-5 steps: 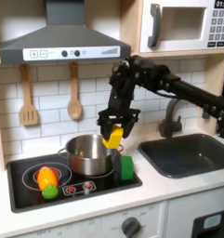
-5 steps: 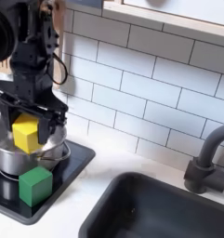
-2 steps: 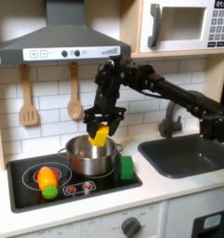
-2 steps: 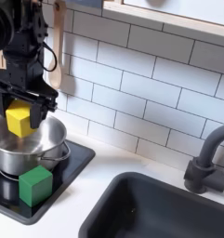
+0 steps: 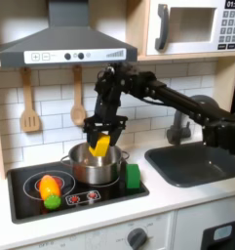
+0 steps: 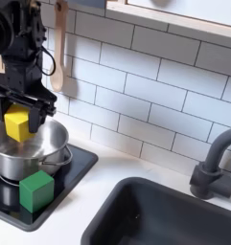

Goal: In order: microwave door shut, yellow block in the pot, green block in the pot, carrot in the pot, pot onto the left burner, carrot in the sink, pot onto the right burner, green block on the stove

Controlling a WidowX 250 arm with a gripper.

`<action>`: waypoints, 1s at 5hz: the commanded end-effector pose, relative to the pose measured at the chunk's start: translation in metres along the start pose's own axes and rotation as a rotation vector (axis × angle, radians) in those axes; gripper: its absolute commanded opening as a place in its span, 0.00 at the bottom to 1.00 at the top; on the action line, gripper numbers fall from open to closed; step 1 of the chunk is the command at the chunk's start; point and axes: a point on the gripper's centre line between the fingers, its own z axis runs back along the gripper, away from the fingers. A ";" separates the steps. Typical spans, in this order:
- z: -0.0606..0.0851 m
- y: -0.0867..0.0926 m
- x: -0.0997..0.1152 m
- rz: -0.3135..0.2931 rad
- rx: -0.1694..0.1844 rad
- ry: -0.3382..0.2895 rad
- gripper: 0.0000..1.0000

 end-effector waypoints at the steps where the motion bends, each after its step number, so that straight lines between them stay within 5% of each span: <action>1: -0.001 -0.002 0.004 -0.014 -0.020 0.006 1.00; 4: 0.003 -0.024 -0.007 -0.068 -0.104 0.022 1.00; 5: -0.006 -0.033 -0.018 -0.092 -0.131 0.063 1.00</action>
